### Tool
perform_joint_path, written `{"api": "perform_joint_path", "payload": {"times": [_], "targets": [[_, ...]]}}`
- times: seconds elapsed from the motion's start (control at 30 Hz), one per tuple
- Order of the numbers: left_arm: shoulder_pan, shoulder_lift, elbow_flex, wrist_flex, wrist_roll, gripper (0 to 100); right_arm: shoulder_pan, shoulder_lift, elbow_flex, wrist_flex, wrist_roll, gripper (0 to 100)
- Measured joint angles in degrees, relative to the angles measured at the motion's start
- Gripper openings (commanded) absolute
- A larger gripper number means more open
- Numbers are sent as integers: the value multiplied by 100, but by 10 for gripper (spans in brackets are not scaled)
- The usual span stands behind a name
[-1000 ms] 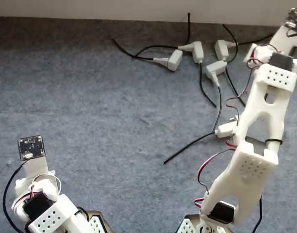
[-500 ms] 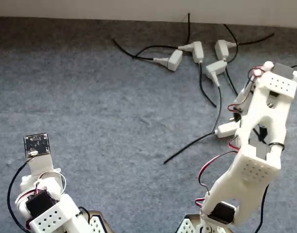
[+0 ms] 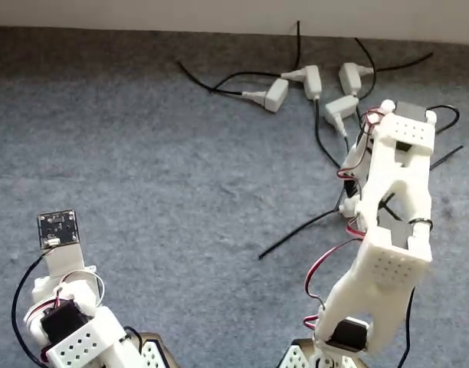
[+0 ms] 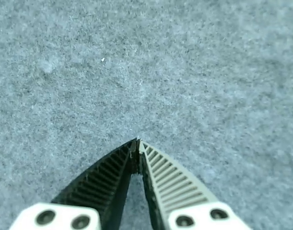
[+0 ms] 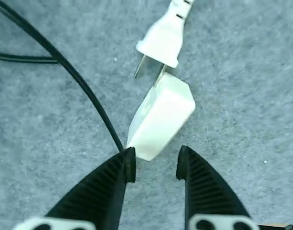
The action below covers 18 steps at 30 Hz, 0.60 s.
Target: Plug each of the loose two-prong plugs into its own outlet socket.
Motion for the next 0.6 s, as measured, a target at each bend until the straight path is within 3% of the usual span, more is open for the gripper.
{"api": "perform_joint_path", "payload": {"times": [0.27, 0.43, 0.6], "targets": [[0, 0, 0, 0, 0, 10, -9, -167, 826, -492, -176, 137], [0, 0, 18, 0, 0, 10, -26, -299, 1354, -1284, -176, 38], [0, 0, 18, 0, 0, 10, -26, -299, 1477, -1345, -79, 39]]}}
